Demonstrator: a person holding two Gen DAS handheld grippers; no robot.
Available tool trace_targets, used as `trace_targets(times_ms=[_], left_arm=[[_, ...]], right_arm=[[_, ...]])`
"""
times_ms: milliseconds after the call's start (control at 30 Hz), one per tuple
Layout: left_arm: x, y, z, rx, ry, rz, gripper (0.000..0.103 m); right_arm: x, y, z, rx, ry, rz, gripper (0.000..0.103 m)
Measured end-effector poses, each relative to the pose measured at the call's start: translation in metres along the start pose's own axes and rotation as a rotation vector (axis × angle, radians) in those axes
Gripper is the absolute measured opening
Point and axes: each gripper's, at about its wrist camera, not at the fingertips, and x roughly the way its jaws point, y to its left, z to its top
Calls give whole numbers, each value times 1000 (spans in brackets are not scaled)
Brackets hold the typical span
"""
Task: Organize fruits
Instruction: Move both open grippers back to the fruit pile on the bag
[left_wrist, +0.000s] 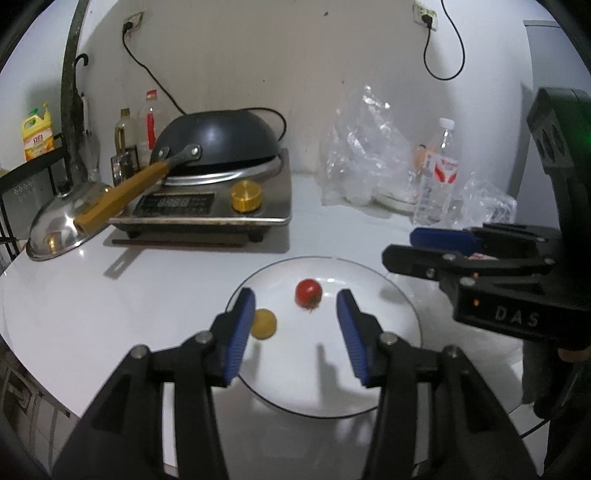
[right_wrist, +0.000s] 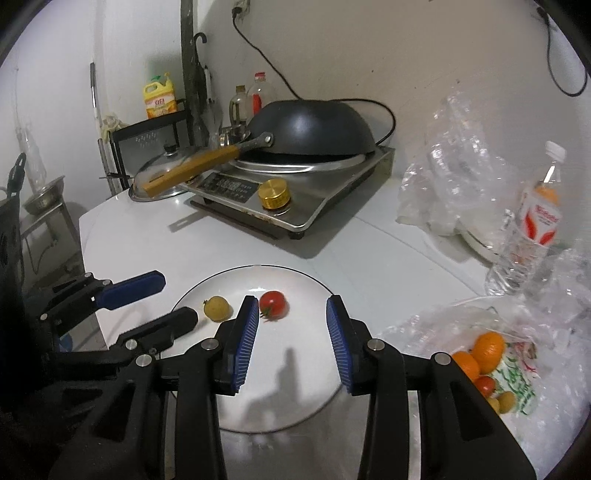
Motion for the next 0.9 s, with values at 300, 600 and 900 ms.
trace_targets(times_ms=[300,600,900], left_arm=[[-21,-31,6,34,-40,-12,48],[-42,-57,14,46,-102,-26,48],[-50,-88,23,68,-125,-30,48]], right_arm=[[-42,-13,-8,17,-51,-25,41],[-80,-31,-16,44,-107,-43,41],[-112,-46,-20,67,-169,-43,41]])
